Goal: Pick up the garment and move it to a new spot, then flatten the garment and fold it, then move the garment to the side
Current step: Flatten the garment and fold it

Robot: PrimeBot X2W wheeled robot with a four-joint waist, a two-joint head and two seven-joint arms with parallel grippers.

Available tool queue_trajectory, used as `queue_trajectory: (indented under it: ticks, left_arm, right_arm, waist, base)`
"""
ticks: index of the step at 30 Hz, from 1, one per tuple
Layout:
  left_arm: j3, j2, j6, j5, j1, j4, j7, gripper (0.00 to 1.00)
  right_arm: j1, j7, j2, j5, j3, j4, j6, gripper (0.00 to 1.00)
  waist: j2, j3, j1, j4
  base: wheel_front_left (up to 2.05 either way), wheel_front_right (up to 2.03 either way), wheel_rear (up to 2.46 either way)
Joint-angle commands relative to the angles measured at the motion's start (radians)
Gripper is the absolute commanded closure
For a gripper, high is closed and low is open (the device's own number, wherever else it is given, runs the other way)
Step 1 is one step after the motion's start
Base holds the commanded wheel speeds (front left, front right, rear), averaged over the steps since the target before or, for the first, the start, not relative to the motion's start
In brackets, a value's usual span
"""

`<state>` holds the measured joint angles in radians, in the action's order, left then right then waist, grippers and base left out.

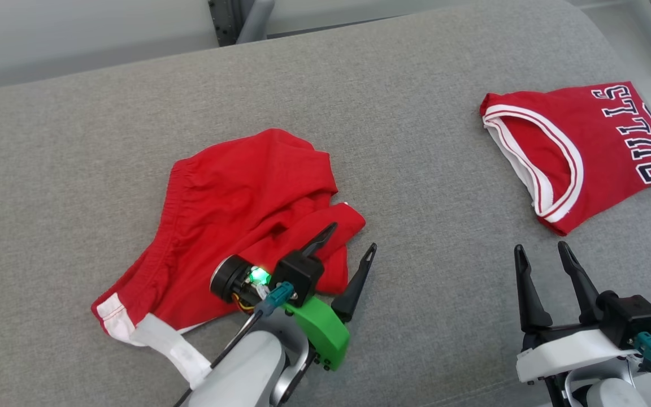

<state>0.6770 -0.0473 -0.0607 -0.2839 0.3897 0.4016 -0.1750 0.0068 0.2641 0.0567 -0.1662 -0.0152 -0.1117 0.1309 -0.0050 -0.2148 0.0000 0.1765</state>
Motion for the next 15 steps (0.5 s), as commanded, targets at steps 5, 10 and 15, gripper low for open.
queue_trajectory:
  ticks: [5, 10, 15]
  left_arm:
    - [0.078, -0.006, 0.038, -0.073, 0.109, 0.114, 0.044, 0.0]
    - [0.122, -0.006, 0.075, -0.104, 0.178, 0.21, 0.044, 0.0]
    - [0.148, -0.006, 0.104, -0.126, 0.226, 0.278, 0.028, 0.0]
  right_arm:
    - [-0.024, 0.0, -0.004, -0.01, -0.002, -0.006, 0.0, 0.0]
    - [-0.033, 0.0, -0.005, -0.023, -0.002, -0.009, 0.0, 0.0]
    - [-0.032, 0.0, -0.005, -0.04, 0.0, -0.009, 0.0, 0.0]
  waist:
    - [0.005, -0.05, 0.0, 0.067]
    - [0.005, -0.057, 0.0, 0.083]
    - [0.005, -0.057, 0.0, 0.086]
  base:
    - [0.0, 0.0, 0.0]
    - [0.0, 0.0, 0.0]
    - [0.0, 0.0, 0.0]
